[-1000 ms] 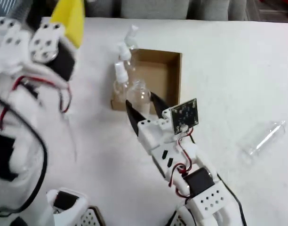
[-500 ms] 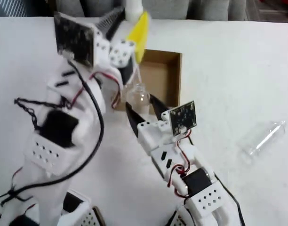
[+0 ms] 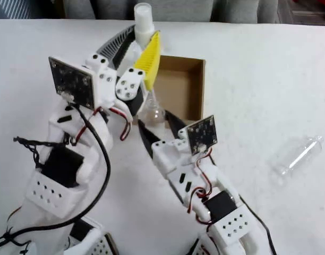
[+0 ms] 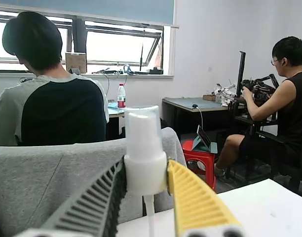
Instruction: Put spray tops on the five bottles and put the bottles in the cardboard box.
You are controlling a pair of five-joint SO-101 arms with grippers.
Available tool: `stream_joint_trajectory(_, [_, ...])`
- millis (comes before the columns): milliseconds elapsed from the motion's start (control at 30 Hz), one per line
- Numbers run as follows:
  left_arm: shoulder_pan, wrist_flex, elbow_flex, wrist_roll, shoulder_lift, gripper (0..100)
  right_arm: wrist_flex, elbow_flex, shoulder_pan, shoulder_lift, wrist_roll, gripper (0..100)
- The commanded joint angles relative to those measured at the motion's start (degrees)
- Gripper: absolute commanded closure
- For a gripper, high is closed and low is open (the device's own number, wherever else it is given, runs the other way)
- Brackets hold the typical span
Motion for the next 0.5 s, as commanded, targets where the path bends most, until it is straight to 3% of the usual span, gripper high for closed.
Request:
stream_joint_trajectory(0, [0.0,-1.9,-0.5,-0.6,-1.6,98,2.2,-0.8,-1.5,-2.7,-0.3,98.1])
stream_joint_trajectory(467, [-0.1,-3.7,5.1,-0.7,-2.2,98,8.1,1.5,-1.4,-14.8,-0.2,98.1])
